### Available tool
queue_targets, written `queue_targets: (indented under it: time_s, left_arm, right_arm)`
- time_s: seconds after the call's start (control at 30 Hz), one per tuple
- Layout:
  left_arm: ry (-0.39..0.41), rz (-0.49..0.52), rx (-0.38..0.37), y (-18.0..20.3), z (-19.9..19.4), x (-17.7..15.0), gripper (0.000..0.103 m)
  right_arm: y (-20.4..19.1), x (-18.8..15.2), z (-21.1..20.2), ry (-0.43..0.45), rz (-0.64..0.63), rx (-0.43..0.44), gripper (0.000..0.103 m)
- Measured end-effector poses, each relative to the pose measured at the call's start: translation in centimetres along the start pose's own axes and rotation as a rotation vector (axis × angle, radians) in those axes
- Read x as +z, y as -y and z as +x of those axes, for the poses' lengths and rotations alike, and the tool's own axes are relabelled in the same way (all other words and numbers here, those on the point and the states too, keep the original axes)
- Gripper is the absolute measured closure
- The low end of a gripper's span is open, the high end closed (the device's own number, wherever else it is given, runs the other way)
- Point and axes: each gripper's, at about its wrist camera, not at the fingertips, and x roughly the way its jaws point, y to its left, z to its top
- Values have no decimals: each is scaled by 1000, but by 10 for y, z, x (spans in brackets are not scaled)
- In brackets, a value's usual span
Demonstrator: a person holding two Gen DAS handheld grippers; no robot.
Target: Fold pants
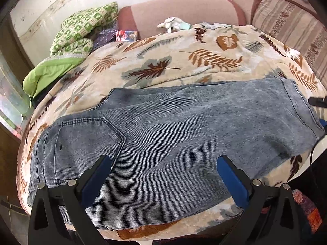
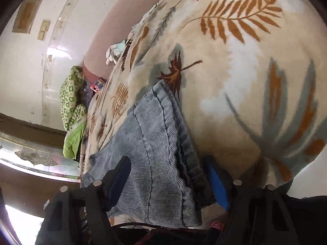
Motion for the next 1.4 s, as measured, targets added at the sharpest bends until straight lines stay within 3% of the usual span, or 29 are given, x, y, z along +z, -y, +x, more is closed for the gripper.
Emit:
queue_targets:
  time_s: [0.03,0.07,0.1,0.13,0.23,0.3,0.37,0.47,0.7,0.93,1.03,1.13,1.23,1.4]
  left_arm:
    - [-1,-4,2,-2,0,0,0]
    - [0,-7,9,-4,0,0,0]
    - [-1,-8,14,-5,1,-1,0]
    - [-5,-12,22,-8,1,-1,0]
    - [-17,-37,30,-16,4,-2,0]
    - [-24,-51,33,-22,7,-3,0]
    - [-37,-66,43,-30,12,-4,0]
    - [-67,-116,77,-49,24,-8,0]
    - [-83,-231,101,-95,34,-16,0]
    - [-39,-296,118,-137,20,-29,0]
    - [-38,-324,127,-153,16,-36,0]
    - [-47,-354,133,-167,15,-45,0]
    - [-49,-368,127,-173,14,-51,0]
    - [-29,-355,78,-161,12,-43,0]
  right_arm:
    - [-3,0,2,-10,-11,5,38]
    - [-6,0,5,-25,-17,30,56]
    - [-8,-1,7,-48,-19,72,66]
    - [-12,-2,10,-62,-32,95,70]
    - [-15,-4,21,-49,-65,15,70]
    - [-8,-3,25,-49,-20,39,73]
    - [-14,-3,23,-35,-47,44,82]
    - [-32,-4,19,-32,-88,83,86]
    - [-102,-8,25,-75,-180,226,86]
    - [-189,-41,85,-218,-321,290,86]
    - [-215,-65,124,-312,-349,283,75]
    - [-234,-87,155,-373,-382,308,38]
    - [-242,-98,161,-404,-376,375,37]
    - [-227,-86,130,-288,-404,328,36]
